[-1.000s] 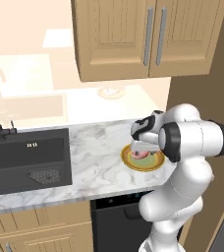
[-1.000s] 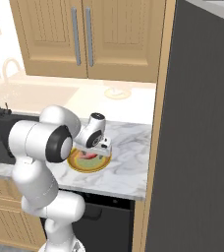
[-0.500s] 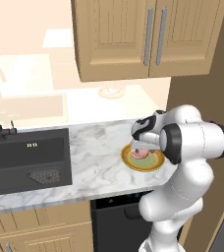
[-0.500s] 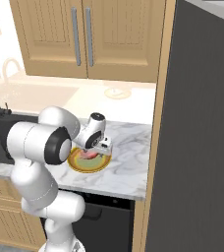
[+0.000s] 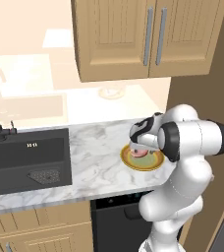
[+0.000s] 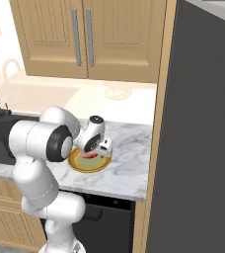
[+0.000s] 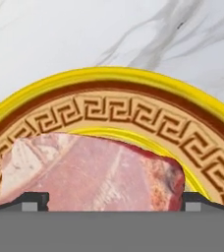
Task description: Place the steak on the counter behind the older steak on the same shelf of the fridge to maintain FIFO order. Close the fridge door when finished.
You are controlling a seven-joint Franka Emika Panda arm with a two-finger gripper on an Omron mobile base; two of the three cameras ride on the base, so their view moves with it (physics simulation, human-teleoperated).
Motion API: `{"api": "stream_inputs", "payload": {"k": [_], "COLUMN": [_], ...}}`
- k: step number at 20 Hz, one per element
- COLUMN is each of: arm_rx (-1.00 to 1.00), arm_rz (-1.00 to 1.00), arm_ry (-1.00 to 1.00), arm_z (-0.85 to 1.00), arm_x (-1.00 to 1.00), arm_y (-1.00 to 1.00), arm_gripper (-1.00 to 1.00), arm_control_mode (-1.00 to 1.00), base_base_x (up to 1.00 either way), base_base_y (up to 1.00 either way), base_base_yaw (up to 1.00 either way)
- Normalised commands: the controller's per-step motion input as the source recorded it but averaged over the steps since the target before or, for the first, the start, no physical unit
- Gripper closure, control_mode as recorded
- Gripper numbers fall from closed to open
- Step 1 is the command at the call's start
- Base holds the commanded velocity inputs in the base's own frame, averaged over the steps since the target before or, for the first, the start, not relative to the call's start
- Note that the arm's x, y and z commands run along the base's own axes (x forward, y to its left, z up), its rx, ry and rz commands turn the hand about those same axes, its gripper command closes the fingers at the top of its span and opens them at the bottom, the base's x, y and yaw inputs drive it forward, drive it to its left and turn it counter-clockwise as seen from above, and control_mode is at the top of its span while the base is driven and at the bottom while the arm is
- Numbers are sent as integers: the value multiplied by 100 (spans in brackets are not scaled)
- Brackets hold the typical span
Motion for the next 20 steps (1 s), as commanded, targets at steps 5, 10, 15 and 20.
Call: {"api": "stream_inputs", "payload": {"k": [5, 10, 15, 20], "arm_rx": [0, 0, 0, 0], "arm_rz": [-9, -14, -17, -11], "arm_ry": [-5, -4, 0, -1], "arm_z": [-24, -6, -6, 0], "arm_x": [4, 7, 8, 0], "arm_y": [21, 43, 47, 20], "arm_gripper": [-100, -100, 100, 100], "arm_control_mode": [-100, -100, -100, -100], "base_base_x": [0, 0, 0, 0], "base_base_y": [0, 0, 0, 0], "base_base_yaw": [0, 0, 0, 0]}}
